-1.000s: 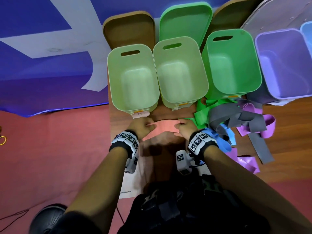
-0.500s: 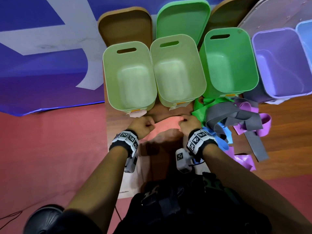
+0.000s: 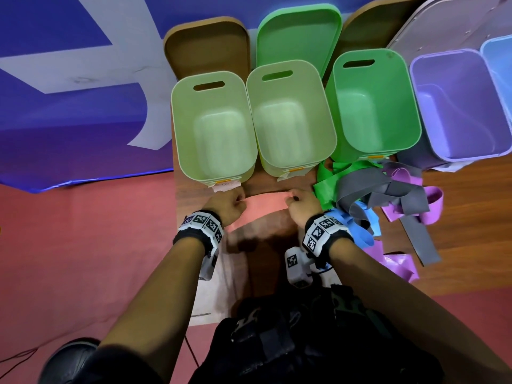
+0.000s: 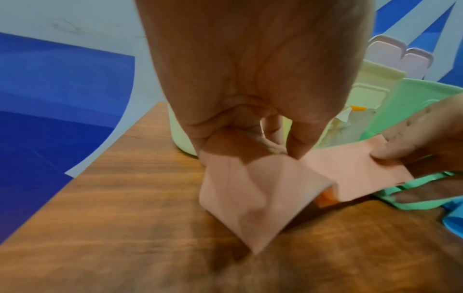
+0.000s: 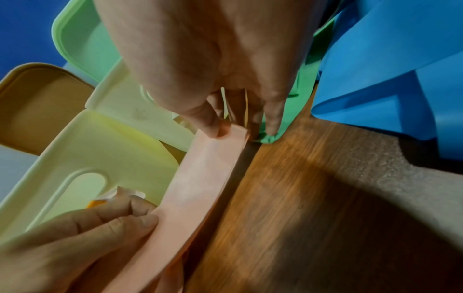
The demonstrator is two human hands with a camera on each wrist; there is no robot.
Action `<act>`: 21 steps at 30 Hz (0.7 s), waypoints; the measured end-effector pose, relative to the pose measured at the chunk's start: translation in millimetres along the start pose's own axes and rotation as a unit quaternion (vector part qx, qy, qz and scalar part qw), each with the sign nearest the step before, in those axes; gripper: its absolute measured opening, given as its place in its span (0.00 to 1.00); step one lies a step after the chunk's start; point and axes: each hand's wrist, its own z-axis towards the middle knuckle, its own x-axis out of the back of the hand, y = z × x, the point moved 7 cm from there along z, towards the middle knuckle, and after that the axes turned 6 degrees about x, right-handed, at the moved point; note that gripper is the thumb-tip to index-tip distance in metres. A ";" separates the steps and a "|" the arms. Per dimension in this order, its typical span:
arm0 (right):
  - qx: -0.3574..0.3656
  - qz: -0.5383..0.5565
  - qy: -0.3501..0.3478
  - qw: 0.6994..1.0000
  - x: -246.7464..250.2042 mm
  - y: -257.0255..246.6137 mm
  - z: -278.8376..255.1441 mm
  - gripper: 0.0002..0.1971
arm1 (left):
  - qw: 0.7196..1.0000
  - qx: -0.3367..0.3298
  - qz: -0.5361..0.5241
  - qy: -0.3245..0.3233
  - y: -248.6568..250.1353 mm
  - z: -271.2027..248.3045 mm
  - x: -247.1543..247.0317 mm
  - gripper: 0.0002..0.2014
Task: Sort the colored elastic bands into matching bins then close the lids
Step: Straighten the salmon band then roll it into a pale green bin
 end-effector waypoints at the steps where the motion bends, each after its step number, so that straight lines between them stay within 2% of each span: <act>1: 0.003 -0.009 0.000 1.000 -0.3 -0.6 -1.7 0.15 | 1.000 0.001 0.007 -0.004 -1.2 1.2 0.6 0.04; 6: 0.036 -0.048 -0.006 0.998 -0.4 1.1 -3.1 0.12 | 0.997 0.029 -0.011 -0.073 -4.8 -3.9 -3.1 0.16; 10: 0.029 -0.030 0.007 0.999 4.8 5.6 -1.2 0.14 | 0.998 0.002 0.048 -0.037 1.8 -6.9 -1.8 0.15; 15: 0.003 -0.011 0.027 1.000 16.6 10.6 1.6 0.13 | 0.998 0.018 0.046 -0.037 6.5 -3.0 3.5 0.16; 21: -0.051 0.061 0.036 0.996 33.0 21.9 2.9 0.13 | 0.995 0.048 0.059 -0.058 3.3 2.4 2.7 0.31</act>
